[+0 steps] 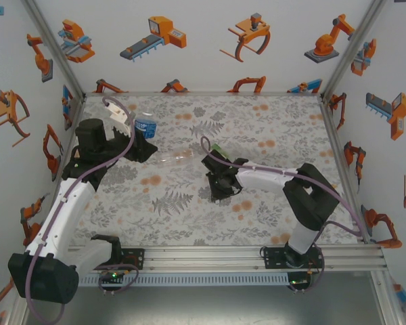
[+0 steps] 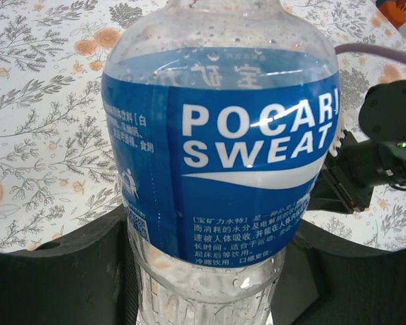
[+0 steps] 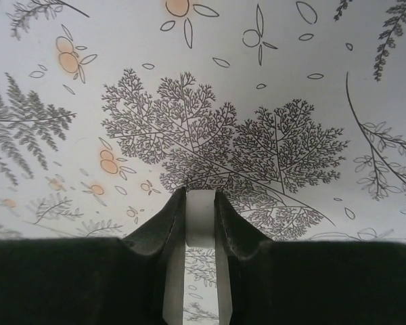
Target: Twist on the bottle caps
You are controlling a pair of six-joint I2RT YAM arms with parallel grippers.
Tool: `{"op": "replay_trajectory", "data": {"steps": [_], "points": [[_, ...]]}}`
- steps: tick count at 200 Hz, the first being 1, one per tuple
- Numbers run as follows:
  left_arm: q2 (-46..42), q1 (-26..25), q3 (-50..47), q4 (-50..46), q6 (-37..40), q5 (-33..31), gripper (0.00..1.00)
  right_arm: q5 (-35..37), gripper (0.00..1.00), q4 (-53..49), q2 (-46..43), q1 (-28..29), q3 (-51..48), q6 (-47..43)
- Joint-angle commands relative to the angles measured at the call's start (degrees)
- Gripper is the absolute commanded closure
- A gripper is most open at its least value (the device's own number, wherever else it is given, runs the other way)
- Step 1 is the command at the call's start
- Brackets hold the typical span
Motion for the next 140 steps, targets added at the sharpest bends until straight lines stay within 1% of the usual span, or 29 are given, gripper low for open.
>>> {"op": "replay_trajectory", "data": {"steps": [1, 16, 24, 37, 49, 72, 96, 113, 140], "points": [[0.3, 0.3, 0.6, -0.2, -0.3, 1.2, 0.96, -10.2, 0.82, 11.9, -3.1, -3.9, -5.9, 5.6], [0.6, 0.3, 0.6, -0.2, -0.4, 1.3, 0.96, -15.3, 0.81, 19.8, -4.2, -7.1, -11.2, 9.9], [0.8, 0.3, 0.6, -0.1, -0.4, 1.3, 0.96, -16.5, 0.80, 22.0, -4.6, -8.2, -13.2, 11.3], [0.9, 0.3, 0.6, -0.1, -0.4, 1.4, 0.96, -17.3, 0.76, 23.9, -5.7, -10.0, -16.7, 12.7], [1.1, 0.3, 0.6, -0.1, -0.4, 1.4, 0.96, -17.2, 0.72, 23.4, -6.8, -11.4, -19.1, 12.8], [1.5, 0.3, 0.6, 0.1, -0.4, 1.6, 0.96, -14.4, 0.67, 19.0, -9.7, -13.0, -22.1, 11.8], [2.4, 0.3, 0.5, 0.4, -0.4, 2.2, 0.96, -10.5, 0.59, 12.7, -13.7, -13.1, -22.1, 10.2], [3.1, 0.3, 0.7, 0.4, -0.6, 2.8, 0.96, -7.8, 0.56, 8.1, -16.4, -13.1, -20.7, 8.7], [4.0, 0.3, 1.0, 0.2, -0.5, 3.5, 0.95, -3.6, 0.54, 0.1, -19.1, -13.0, -16.1, 5.0]]}}
